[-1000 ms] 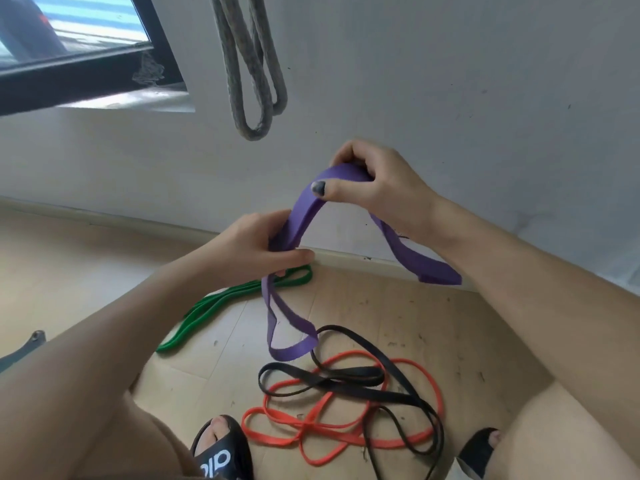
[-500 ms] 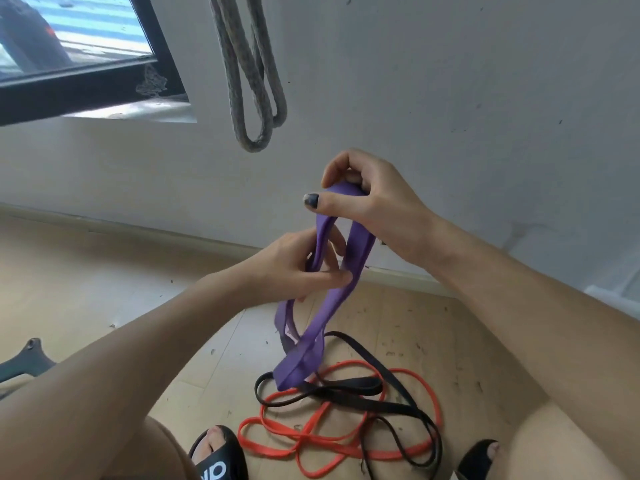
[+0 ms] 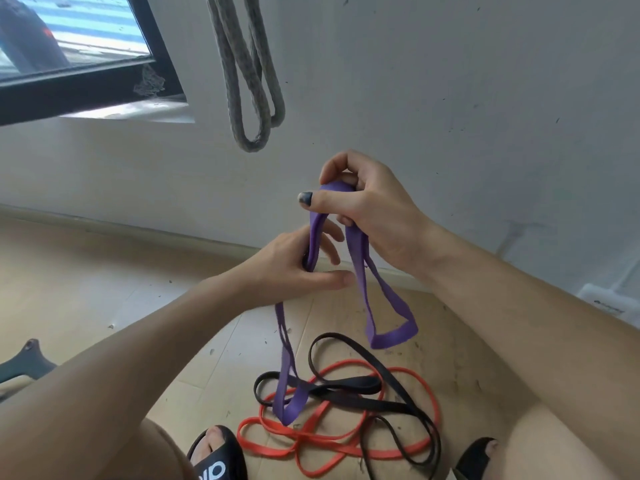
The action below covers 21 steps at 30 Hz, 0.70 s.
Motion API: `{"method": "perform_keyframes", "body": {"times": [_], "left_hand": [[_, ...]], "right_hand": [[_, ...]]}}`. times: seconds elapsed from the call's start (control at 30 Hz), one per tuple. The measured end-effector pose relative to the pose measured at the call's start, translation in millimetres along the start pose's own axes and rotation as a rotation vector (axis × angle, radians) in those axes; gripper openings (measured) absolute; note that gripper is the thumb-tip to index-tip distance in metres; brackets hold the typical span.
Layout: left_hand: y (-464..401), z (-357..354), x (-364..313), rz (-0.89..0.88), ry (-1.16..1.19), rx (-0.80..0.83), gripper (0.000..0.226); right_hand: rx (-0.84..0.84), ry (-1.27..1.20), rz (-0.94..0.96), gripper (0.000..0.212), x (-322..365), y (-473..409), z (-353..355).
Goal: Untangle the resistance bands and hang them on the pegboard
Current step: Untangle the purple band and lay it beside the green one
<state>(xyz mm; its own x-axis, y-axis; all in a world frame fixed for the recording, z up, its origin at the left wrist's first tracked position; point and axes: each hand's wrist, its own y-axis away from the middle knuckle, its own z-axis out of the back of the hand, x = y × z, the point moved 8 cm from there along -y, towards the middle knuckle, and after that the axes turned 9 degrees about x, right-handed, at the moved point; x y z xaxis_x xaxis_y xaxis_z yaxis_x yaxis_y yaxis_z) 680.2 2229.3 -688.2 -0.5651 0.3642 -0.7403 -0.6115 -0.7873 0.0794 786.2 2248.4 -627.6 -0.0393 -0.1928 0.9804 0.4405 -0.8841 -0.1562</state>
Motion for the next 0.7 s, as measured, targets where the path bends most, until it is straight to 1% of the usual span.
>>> {"method": "perform_keyframes", "body": {"times": [0.07,0.17,0.3,0.5,0.7], "left_hand": [[-3,-5,-3,-0.043,0.030,-0.015,0.047],[-9,-10,2,-0.059,0.105,-0.032,0.036],[-13,-12,3,-0.055,0.183,-0.073,0.035],[-17,-8,10,-0.037,0.209,-0.088,0.024],[-16,-6,13,-0.050,0.271,-0.092,0.037]], "right_hand": [[-0.014,-0.070,-0.025,0.029,-5,1,-2],[-0.014,-0.173,-0.056,0.029,-11,1,-6],[-0.032,-0.146,-0.064,0.031,-13,-1,-4],[-0.045,-0.103,-0.038,0.029,-9,-2,2],[-0.075,-0.118,-0.033,0.031,-7,-1,4]]}}
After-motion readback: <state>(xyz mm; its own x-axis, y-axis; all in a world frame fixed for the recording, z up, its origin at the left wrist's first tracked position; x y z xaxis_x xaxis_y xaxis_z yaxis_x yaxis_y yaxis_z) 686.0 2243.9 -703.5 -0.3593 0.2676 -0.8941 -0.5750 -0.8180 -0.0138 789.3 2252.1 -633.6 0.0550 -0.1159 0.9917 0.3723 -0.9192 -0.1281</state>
